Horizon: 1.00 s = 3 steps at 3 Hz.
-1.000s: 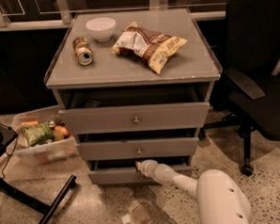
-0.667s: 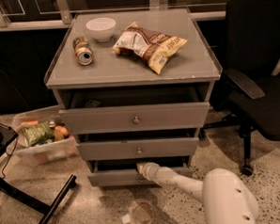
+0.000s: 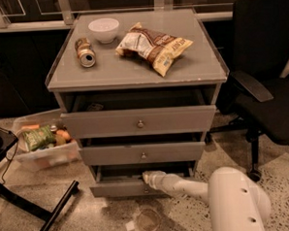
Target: Open bottom drawer
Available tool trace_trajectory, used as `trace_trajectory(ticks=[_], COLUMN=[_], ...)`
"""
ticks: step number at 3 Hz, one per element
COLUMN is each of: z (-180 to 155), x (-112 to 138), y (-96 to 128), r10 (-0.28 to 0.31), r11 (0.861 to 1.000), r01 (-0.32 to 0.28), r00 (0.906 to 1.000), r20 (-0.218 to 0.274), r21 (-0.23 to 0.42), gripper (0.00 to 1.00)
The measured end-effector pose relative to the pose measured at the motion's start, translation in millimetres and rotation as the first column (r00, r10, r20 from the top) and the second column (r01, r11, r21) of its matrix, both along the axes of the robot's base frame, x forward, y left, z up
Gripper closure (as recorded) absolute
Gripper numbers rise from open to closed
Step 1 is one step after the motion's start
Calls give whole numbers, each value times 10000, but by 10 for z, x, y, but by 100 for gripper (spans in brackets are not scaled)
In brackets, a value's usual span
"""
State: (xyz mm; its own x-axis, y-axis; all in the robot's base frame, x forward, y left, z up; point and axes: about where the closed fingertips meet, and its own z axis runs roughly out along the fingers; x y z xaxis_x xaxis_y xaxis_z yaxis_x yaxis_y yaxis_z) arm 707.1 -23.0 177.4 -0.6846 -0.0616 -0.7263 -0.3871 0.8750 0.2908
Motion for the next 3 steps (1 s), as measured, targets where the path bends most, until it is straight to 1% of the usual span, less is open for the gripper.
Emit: trace_trajectory(ticks=[1, 2, 3], z=[311, 279, 191], x=[-51, -401, -624], y=[-56, -117, -213], r10=[848, 2096, 2479], r11=[9837, 9162, 8803], r01=[-831, -2219, -2777], r00=[9964, 9751, 9606], r20=[40, -730, -1260], r21=[-1596, -3336, -3847], gripper=[100, 100, 83])
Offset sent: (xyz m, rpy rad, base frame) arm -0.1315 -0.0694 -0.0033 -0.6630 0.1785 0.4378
